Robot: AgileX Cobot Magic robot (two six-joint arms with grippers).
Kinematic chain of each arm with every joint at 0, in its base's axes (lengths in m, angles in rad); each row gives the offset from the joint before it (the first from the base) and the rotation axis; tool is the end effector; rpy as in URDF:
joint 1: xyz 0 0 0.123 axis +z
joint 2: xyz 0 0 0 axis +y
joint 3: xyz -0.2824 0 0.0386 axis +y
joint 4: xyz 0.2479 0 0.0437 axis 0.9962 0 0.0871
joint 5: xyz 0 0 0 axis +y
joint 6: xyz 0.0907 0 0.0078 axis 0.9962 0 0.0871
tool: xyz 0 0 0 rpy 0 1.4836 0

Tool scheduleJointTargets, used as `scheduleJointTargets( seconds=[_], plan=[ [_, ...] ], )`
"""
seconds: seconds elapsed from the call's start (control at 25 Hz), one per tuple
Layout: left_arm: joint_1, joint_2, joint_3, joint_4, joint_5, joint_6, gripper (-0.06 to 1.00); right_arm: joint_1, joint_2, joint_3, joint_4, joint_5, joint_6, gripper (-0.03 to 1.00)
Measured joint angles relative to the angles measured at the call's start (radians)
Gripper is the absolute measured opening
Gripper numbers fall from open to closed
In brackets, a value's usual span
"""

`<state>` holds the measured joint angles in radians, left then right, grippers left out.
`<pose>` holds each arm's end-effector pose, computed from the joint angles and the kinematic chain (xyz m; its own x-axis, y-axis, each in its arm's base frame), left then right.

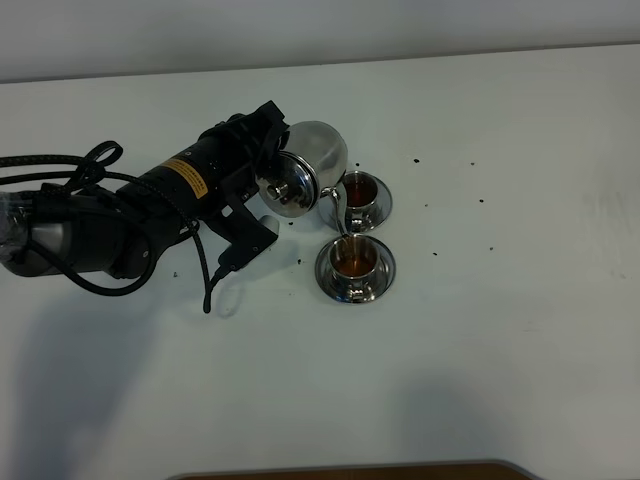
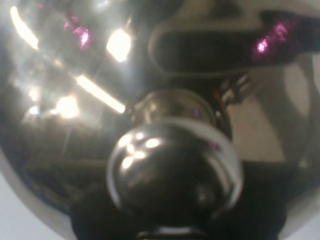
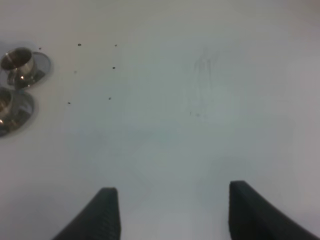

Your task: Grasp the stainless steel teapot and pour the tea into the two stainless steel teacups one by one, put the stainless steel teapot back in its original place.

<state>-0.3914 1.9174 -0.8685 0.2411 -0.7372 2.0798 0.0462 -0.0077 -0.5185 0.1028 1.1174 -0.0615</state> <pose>0.3466 -0.1588 0.1610 0.5410 0.6009 0.5884 -0.1621 -0.6120 0.7740 -0.0112 0.0079 0.2780 -0.4785 -0.0384 -0.8773 -0.1346 0.9904 0.0300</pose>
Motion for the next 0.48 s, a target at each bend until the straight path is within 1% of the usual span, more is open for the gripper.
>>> scheduleJointTargets(
  seconds=[0.48],
  plan=[
    [0.0,0.0,-0.017,0.029,-0.012,0.0,0.24,0.0,0.0,0.0,0.0,0.0,0.0,0.48]
  ],
)
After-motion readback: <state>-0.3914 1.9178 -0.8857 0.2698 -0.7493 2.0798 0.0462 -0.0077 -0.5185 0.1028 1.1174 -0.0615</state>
